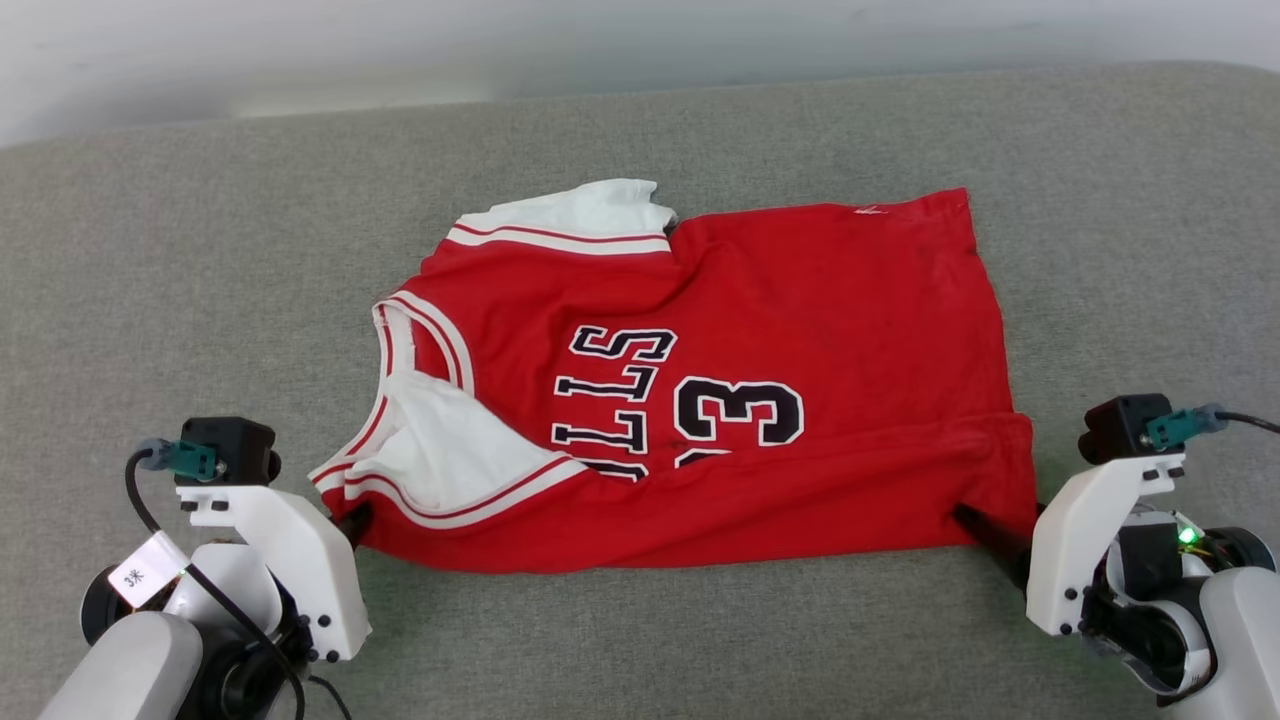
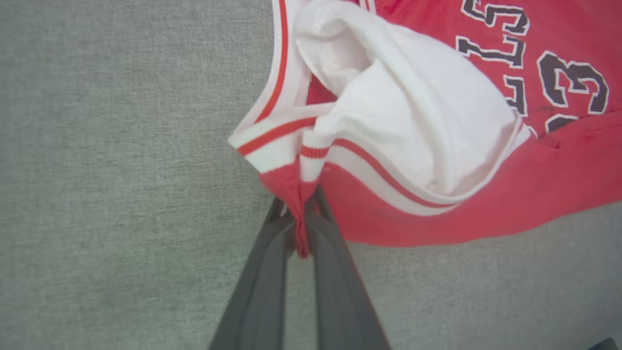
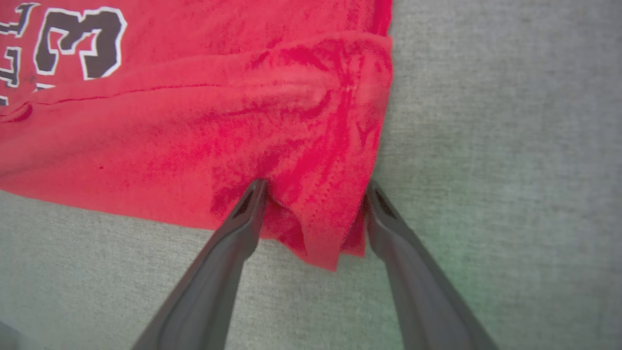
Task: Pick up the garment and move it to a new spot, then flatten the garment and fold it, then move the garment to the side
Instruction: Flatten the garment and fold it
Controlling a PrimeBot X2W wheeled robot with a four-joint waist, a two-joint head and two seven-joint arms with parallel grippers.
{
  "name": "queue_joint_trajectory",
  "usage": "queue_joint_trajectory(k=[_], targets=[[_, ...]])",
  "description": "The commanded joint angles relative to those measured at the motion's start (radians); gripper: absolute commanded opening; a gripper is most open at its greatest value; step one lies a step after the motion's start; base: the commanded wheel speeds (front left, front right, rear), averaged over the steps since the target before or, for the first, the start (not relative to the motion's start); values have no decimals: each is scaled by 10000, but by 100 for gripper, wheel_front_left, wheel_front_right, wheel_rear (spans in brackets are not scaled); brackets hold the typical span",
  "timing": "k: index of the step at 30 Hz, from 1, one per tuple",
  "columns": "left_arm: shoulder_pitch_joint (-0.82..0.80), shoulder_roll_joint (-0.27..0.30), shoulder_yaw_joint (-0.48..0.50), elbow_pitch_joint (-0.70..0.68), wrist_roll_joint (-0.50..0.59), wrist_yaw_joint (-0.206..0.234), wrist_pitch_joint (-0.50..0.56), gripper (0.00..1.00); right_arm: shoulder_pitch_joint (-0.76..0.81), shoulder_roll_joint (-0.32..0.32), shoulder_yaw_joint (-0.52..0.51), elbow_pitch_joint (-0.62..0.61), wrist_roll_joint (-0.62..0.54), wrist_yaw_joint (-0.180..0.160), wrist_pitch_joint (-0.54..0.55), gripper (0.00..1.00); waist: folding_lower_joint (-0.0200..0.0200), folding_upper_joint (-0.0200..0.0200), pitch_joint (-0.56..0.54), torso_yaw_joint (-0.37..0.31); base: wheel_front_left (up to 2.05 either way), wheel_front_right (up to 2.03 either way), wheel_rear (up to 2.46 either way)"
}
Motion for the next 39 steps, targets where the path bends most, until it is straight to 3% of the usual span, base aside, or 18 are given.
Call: queue_joint_trajectory(k=[1, 5, 6, 7, 8, 16, 27, 34, 39], targets=[[-86, -59, 69, -114, 28, 80, -116, 0, -78, 32, 169, 285, 103, -4, 135, 100, -1, -1, 107, 110, 0, 0, 0], [-126, -121, 160, -368, 155, 175, -426, 0, -200, 87, 590, 950, 374, -2, 451, 100, -1, -1, 215, 219, 0, 0, 0], [-131, -125, 180, -405, 204, 214, -501, 0, -215, 76, 686, 1073, 454, -1, 512, 93, -1, -1, 229, 238, 0, 0, 0], [-125, -126, 192, -432, 230, 246, -564, 0, -231, 73, 749, 1163, 555, -1, 533, 39, -1, -1, 237, 254, 0, 0, 0], [-121, -149, 218, -470, 259, 281, -635, 0, -264, 56, 798, 1240, 618, -1, 535, 0, -1, -1, 237, 266, 0, 0, 0], [305, -339, 322, -578, 310, 560, -1077, 0, -373, -424, 673, 959, 1017, -4, 200, 0, -1, -1, -136, 217, 0, 0, 0], [1989, -608, 537, -1289, 320, 1455, -1698, 0, 721, -796, 414, -372, 1018, -4, 260, 0, -1, -1, -1431, 115, 0, 0, 0], [3548, -513, 626, -1723, 13, 1939, -1469, 0, 2112, -578, -168, -1164, 867, -4, 769, 0, -1, -1, -2046, 219, 0, 0, 0], [4170, -793, 416, -1415, -320, 1842, -1418, 0, 2951, -214, -526, -1459, 650, -4, 863, 0, -1, -1, -2141, 250, 0, 0, 0]])
